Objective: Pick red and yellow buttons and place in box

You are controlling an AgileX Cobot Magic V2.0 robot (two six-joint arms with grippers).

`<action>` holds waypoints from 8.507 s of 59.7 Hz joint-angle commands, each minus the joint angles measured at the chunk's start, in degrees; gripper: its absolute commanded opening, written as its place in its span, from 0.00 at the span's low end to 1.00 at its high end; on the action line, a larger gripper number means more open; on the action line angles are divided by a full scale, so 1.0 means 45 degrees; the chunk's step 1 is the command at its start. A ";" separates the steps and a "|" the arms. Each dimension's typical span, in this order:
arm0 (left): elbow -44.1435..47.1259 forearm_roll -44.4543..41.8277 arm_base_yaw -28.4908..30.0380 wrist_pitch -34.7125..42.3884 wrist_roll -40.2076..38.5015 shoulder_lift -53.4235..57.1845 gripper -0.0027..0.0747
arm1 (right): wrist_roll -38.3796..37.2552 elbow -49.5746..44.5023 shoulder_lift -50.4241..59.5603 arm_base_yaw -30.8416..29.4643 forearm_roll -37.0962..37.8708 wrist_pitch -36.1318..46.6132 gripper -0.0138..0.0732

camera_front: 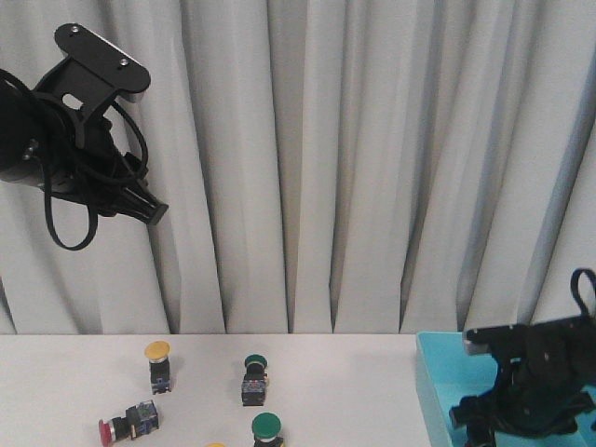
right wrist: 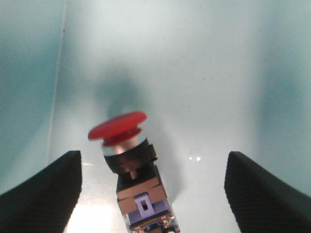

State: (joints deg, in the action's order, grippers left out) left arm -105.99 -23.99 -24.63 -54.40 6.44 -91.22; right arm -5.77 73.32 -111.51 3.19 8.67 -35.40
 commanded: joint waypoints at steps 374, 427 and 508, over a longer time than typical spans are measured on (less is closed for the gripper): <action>-0.1129 1.8492 -0.0033 0.0296 -0.0617 -0.0513 0.14 | 1.9155 0.5099 0.7269 0.2245 -1.0746 -0.3583 0.76; -0.1089 2.0141 -0.0033 0.0177 -0.1341 -0.1010 0.16 | 2.0081 0.5099 0.7160 0.2245 -1.1231 -0.3445 0.76; -0.1089 2.0639 -0.0033 0.1100 0.2003 -0.0981 0.52 | 2.0099 0.5099 0.7094 0.2245 -1.1529 -0.3206 0.15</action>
State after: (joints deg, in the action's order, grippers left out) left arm -109.52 65.36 -24.56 -53.62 14.08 -98.40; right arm 84.96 94.54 -81.20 13.24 -40.64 -52.49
